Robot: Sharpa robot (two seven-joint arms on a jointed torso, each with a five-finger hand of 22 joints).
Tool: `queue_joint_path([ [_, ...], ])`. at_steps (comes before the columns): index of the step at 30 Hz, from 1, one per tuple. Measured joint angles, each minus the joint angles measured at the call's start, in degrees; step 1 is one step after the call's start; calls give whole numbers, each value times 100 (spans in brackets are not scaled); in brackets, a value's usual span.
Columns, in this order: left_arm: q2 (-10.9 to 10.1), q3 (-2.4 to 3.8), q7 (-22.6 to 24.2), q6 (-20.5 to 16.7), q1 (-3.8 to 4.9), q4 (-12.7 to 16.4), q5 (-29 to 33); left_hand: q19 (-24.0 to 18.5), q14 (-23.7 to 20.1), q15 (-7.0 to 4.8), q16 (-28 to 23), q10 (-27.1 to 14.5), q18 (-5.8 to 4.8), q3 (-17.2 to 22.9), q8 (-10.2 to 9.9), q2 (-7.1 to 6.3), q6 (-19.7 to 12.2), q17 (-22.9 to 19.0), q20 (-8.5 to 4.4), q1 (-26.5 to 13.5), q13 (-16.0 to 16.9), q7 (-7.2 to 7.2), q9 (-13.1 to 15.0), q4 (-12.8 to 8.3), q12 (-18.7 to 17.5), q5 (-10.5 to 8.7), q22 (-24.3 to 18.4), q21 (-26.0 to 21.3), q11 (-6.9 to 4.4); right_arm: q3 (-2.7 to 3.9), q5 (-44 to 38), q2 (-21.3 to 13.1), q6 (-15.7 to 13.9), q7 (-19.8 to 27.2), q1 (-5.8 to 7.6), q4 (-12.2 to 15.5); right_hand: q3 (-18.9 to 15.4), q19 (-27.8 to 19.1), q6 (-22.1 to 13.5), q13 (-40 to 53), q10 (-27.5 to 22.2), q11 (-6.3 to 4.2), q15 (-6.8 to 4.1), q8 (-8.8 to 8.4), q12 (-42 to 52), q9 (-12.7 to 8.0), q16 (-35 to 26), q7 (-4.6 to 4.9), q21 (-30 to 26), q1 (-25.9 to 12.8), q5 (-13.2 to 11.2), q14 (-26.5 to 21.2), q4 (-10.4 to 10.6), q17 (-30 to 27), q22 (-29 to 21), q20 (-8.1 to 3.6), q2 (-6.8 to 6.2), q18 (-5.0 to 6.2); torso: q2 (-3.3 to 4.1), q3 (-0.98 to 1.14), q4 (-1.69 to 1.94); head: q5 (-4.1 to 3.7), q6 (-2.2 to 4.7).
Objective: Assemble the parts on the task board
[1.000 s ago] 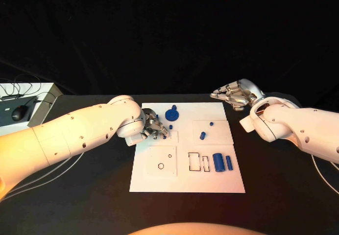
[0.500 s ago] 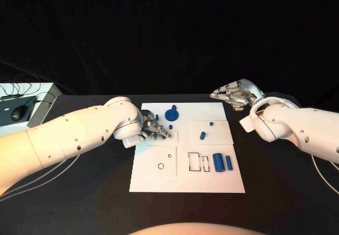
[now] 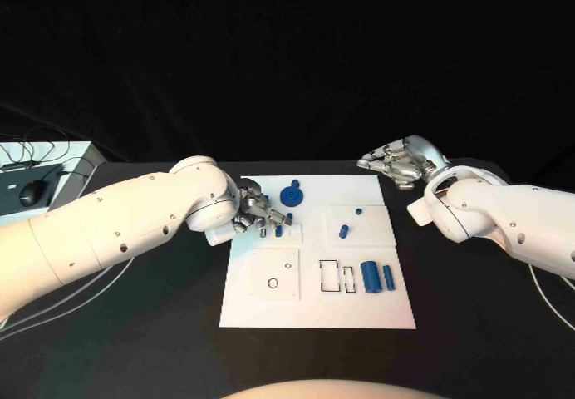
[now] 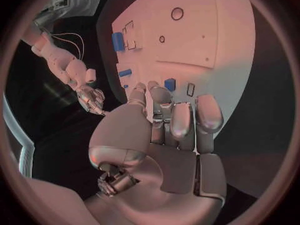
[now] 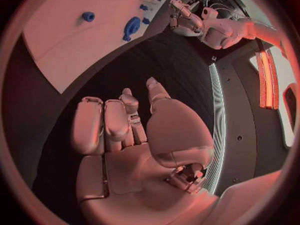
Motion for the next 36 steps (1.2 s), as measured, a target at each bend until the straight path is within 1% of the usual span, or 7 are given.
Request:
queue_joint_path([
  [4,-30,124,15,-19,-4,-25,52,-98,-36,-25,-177,-249,0,-32,-172,-60,-240,-194,-28,111,-55,96,-162,32,-88,0,-139,-195,21,0,0,0,-1,3,-4,-7,0,0,0,0,0,0,0,0,0,0,0,0,0,0,0,0,0,0,0,0,0,0,0,1,-2,3,38],
  [9,-76,191,62,-98,-3,-221,196,-324,-170,54,-567,-609,7,-13,-792,-9,-531,-582,-25,398,-175,385,-1458,98,-110,1,-471,-629,177,-1,0,3,-5,9,-10,-36,0,0,0,-19,-19,20,0,0,-27,0,0,-1,-27,0,0,0,0,-14,-1,0,0,0,-9,6,2,4,98],
  [11,-89,208,91,-139,-3,-326,270,-473,-313,80,-875,-764,92,-17,-810,11,-679,-884,-4,501,-314,512,-1948,130,-205,1,-682,-905,252,-1,0,5,-8,17,-11,-42,0,0,0,-34,-19,20,0,0,-46,0,-45,-1,-47,0,0,0,0,-37,-1,0,0,0,-13,8,3,4,110],
  [17,-92,267,215,-281,-2,-650,450,-955,-656,204,-1638,-1063,226,-77,-805,-36,-1065,-1678,134,604,-787,713,-2656,230,-505,1,-1470,-1922,405,0,12,7,-29,70,-12,-64,-21,0,-32,-142,-103,18,0,0,-201,-14,-239,11,-261,0,0,0,-26,-221,-2,0,0,0,-8,7,4,3,147],
  [22,-68,316,344,-417,-2,-961,506,-1019,-729,276,-1916,-1159,321,-59,-641,-212,-1279,-1948,209,608,-1266,808,-3252,494,-643,1,-1776,-2356,502,0,34,8,-77,147,-13,-68,-14,0,-49,-237,-153,9,0,0,-294,-21,-336,9,-399,0,0,0,-64,-313,-2,0,0,0,-5,5,3,10,178],
  [26,-18,356,447,-533,0,-1193,498,-910,-729,277,-1991,-1186,451,115,-284,-456,-1444,-2092,319,618,-1687,868,-3779,894,-612,1,-1843,-2495,530,0,57,5,-120,206,-13,-69,-14,0,-50,-262,-154,9,0,0,-327,-21,-360,9,-426,0,67,0,-64,-327,-2,0,0,0,-2,5,3,13,203],
  [36,294,387,590,-689,46,-1785,341,-836,-697,310,-1487,-1320,589,365,316,-824,-1822,-1909,434,608,-2434,941,-4514,1456,-627,1,-1301,-2029,624,0,101,-1,-182,288,-13,-73,-14,0,-50,-271,-153,9,0,0,-327,-21,-376,8,-426,0,91,0,-64,-327,-3,0,0,0,4,5,0,2,230],
])
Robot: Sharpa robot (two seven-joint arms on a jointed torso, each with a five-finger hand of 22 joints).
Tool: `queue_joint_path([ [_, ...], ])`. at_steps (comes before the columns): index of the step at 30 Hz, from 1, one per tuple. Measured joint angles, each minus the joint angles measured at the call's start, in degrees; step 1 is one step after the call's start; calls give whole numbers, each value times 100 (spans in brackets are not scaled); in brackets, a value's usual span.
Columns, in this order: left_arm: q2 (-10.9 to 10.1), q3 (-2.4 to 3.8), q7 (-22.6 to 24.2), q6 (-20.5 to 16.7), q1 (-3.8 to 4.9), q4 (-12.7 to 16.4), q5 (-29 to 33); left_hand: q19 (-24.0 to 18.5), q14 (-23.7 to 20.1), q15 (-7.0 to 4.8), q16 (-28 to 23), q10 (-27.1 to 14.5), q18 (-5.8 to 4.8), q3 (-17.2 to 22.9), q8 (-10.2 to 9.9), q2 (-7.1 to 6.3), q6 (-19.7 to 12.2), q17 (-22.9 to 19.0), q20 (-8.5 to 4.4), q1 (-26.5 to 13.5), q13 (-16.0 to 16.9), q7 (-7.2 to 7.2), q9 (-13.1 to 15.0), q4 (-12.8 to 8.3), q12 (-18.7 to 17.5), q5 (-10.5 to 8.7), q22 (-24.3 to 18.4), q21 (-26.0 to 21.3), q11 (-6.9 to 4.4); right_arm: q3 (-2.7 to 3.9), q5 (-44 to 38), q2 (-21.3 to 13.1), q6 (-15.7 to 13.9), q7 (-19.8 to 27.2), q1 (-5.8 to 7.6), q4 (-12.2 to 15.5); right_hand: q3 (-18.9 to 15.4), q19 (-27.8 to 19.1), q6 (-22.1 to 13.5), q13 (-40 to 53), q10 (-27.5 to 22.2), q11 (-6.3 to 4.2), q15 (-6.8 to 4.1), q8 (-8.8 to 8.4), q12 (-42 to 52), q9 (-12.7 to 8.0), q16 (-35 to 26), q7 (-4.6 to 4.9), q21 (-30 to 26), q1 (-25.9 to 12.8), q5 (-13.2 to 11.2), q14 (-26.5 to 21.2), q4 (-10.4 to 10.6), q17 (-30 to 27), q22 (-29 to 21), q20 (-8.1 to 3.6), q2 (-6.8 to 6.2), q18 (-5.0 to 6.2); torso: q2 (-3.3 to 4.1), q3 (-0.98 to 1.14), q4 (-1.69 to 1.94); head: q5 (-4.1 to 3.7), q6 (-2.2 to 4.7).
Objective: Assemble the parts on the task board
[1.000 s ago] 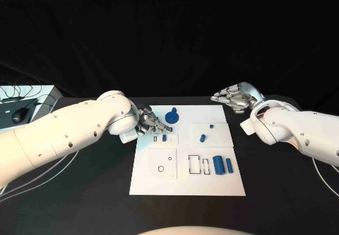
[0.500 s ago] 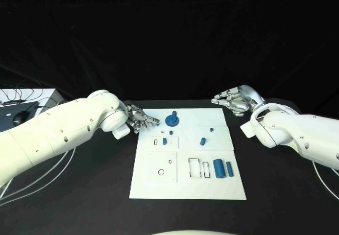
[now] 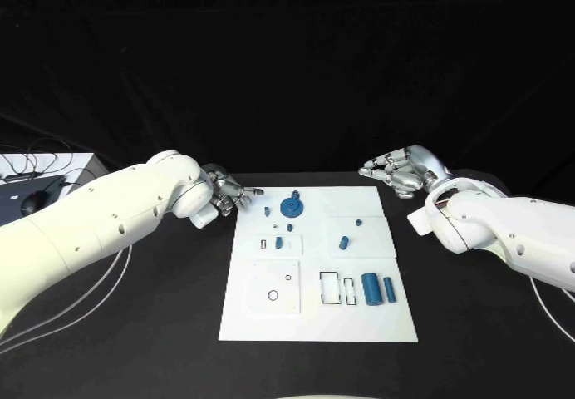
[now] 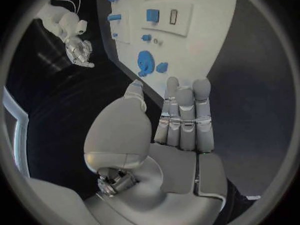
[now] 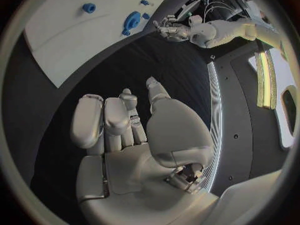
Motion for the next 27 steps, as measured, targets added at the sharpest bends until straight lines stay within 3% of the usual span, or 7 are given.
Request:
queue_joint_path([
  [3,115,0,9,8,10,-161,-78,130,48,18,168,20,15,-19,146,12,25,114,-28,11,-66,-25,-97,-21,92,0,253,287,-20,0,8,0,-9,8,0,0,0,0,0,0,0,0,0,0,0,0,0,-1,0,0,0,0,0,0,3,0,0,0,2,2,0,-3,1],
  [5,186,0,9,33,13,-255,-133,250,171,-27,360,97,-16,-88,406,124,108,336,-107,23,-36,-106,24,-187,195,32,477,553,-95,0,12,0,-14,12,0,1,0,0,-1,0,0,0,0,0,0,-6,0,-2,0,0,22,0,0,0,5,0,0,0,3,2,0,-3,-3],
  [9,302,-5,-4,135,19,-407,-244,308,231,-87,482,87,-102,-117,915,160,-19,545,-167,-6,152,-231,619,-262,413,37,666,733,-146,0,17,0,-19,16,0,4,0,0,-8,-9,0,0,0,0,0,-6,0,-9,0,0,22,0,0,0,5,0,0,0,3,3,-3,-3,-9],
  [15,414,-29,-32,328,37,-609,-412,462,395,-185,746,77,-144,18,1586,20,-181,965,-262,-146,535,-370,1713,-30,821,37,911,1011,-281,0,21,-1,-24,18,1,9,-16,0,-8,-9,1,1,0,0,0,-6,0,-9,0,0,53,0,-16,6,4,0,0,0,4,5,-7,-3,-18],
  [17,442,-42,-44,394,49,-659,-466,526,455,-209,824,118,-232,46,1650,0,-135,1124,-299,-167,592,-415,1979,14,840,37,989,1106,-323,0,22,-2,-25,18,1,10,-16,0,-8,-9,1,1,0,0,0,-6,0,-9,0,0,75,0,-16,6,4,0,0,0,4,6,-7,-3,-21],
  [23,514,-108,-62,571,91,-705,-590,572,487,-239,843,158,-231,72,1589,-66,-94,1363,-332,-233,700,-498,2715,72,840,37,1079,1148,-362,1,24,1,-26,18,2,11,-16,0,-8,-9,1,1,0,0,0,-6,0,-9,0,0,109,0,-16,18,3,0,0,0,3,9,-10,-2,-38],
  [27,565,-137,-62,640,101,-708,-626,572,506,-220,843,158,-231,64,1549,-108,-94,1387,-332,-275,702,-498,2817,94,840,37,1082,1148,-362,1,25,9,-26,18,2,11,-16,0,-8,-8,1,2,0,0,0,-6,0,-10,0,0,110,0,-15,18,3,0,0,0,2,9,-10,-16,-40],
])
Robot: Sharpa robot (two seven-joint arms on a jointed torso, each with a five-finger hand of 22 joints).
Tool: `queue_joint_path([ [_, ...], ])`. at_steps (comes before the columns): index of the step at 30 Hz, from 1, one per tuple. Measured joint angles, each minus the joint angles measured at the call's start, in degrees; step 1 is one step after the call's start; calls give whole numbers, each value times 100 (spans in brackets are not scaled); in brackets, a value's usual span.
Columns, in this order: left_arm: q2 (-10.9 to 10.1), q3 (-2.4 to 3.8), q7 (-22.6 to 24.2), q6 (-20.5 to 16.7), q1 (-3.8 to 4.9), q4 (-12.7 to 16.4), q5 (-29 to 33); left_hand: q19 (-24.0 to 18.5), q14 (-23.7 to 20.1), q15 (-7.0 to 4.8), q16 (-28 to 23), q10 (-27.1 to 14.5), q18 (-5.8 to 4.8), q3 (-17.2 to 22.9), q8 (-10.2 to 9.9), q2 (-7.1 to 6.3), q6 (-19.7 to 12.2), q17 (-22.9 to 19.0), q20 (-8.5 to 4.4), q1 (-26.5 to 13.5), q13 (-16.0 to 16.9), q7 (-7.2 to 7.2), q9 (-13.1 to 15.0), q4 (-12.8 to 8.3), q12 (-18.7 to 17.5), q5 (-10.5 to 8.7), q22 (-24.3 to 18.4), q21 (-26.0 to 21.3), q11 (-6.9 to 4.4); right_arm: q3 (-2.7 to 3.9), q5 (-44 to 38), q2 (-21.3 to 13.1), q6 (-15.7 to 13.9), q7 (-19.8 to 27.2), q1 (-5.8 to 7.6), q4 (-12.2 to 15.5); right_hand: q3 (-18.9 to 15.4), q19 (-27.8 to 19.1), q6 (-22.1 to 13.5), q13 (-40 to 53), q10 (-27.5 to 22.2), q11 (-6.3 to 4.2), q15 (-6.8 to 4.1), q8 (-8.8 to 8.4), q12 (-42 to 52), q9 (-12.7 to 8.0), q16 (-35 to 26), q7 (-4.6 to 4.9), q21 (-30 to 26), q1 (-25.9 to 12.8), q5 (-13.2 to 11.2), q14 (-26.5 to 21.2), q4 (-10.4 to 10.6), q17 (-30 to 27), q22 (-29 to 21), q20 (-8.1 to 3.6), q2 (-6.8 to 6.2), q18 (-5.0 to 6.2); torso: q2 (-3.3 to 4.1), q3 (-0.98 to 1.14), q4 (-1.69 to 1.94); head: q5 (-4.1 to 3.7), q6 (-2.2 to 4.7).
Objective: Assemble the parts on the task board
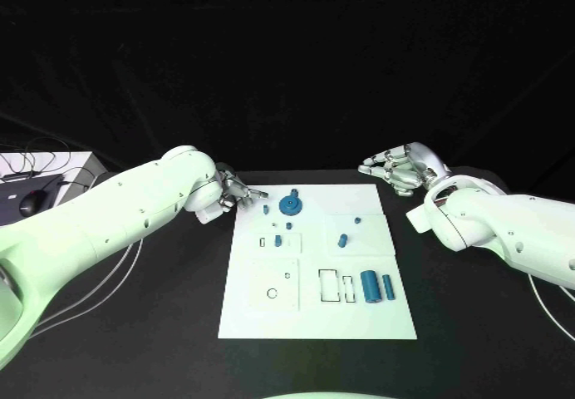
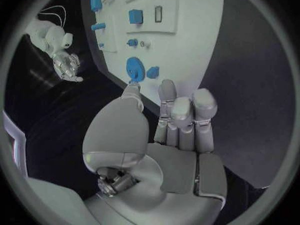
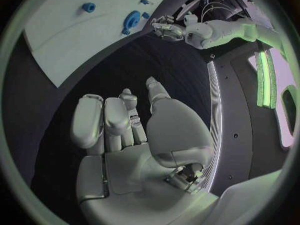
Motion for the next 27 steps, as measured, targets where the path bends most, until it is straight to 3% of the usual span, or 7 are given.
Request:
queue_joint_path([
  [14,148,-114,21,112,9,-106,-51,-1,-1,1,-82,0,1,31,-221,-36,31,-8,0,-36,6,-5,85,31,-22,0,-4,-41,1,0,2,19,0,-3,0,1,0,0,0,1,8,8,0,0,0,0,0,-1,0,0,0,0,0,0,-2,0,0,0,0,1,3,-31,-22],
  [27,205,-135,63,141,11,-148,-54,-23,-2,1,-116,-22,1,31,-333,-17,61,-39,21,-17,5,25,30,31,-46,0,-19,-106,23,0,2,25,0,-7,3,7,0,0,-1,1,9,9,0,0,0,0,0,-2,0,0,0,0,0,-1,-2,0,0,0,-4,-4,8,-48,-46],
])
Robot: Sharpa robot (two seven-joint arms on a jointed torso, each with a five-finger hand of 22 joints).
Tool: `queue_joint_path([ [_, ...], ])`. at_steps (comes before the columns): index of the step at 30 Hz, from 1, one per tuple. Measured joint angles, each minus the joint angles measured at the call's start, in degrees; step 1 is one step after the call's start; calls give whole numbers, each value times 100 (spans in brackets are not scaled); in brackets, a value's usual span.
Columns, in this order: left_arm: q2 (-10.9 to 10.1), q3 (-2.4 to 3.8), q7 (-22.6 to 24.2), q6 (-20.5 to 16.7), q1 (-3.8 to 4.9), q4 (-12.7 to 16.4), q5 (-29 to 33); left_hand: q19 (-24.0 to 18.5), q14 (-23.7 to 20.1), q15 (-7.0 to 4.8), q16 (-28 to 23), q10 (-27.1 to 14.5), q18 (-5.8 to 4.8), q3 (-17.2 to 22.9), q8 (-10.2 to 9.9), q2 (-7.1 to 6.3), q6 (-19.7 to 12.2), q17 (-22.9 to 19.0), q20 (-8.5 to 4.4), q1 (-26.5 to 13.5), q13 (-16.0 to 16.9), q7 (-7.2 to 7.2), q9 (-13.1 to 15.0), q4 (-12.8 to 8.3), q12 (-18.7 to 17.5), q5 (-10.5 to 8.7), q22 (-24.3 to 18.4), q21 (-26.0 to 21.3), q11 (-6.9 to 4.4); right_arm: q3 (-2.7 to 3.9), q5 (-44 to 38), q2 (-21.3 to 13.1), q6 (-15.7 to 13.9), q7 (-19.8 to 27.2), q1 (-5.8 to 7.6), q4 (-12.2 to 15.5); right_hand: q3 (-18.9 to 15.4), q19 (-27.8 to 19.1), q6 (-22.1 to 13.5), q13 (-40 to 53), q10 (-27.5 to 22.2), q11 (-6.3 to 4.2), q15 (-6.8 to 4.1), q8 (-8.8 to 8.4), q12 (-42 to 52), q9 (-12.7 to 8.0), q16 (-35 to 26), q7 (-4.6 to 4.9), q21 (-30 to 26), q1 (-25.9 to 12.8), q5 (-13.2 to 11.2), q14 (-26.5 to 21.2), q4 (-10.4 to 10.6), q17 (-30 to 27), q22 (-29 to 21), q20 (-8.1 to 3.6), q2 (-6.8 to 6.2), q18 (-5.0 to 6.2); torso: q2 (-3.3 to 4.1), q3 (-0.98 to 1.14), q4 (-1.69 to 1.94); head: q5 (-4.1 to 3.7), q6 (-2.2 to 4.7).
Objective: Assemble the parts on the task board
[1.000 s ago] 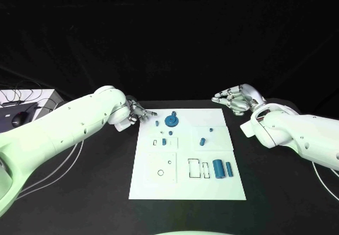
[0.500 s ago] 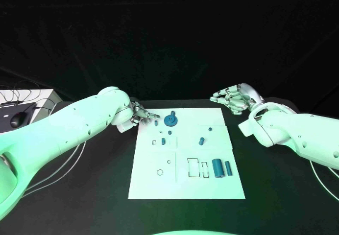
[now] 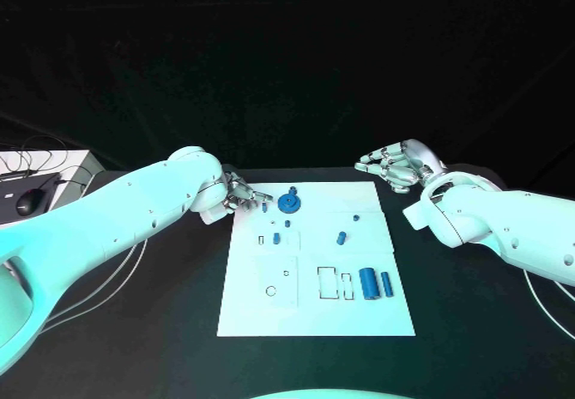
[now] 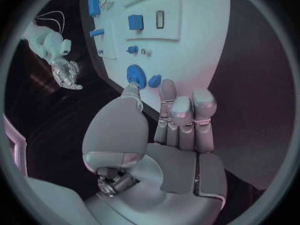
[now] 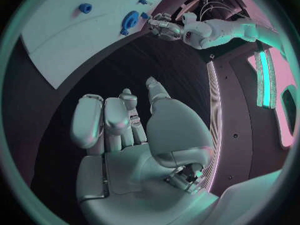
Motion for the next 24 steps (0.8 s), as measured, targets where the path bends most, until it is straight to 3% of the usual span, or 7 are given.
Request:
queue_joint_path([
  [8,40,-4,28,10,2,-69,8,0,-22,21,0,0,0,-44,-23,75,0,-9,0,75,-1,0,4,-85,-3,0,0,-10,0,0,0,6,0,-1,2,1,0,0,0,0,0,0,0,0,0,-6,0,0,0,0,32,0,0,15,-1,0,0,0,-4,-1,2,-8,-7],
  [19,124,-51,54,53,3,-195,34,0,-22,21,0,0,0,-114,-46,285,-1,-5,0,57,-1,1,22,-354,-3,0,25,-24,0,1,0,12,0,-2,3,6,0,0,-8,0,1,1,0,0,0,-6,0,-9,0,0,32,0,0,18,4,0,0,0,1,-2,2,-13,-16],
  [24,165,-70,70,68,3,-243,60,0,-22,21,0,0,0,-125,-46,285,-1,-1,0,58,-2,1,21,-366,-3,0,30,-24,0,1,0,16,0,-2,3,9,0,0,-8,0,1,1,0,0,0,-5,0,-9,0,0,32,0,0,18,3,0,0,0,2,-2,2,-23,-25],
])
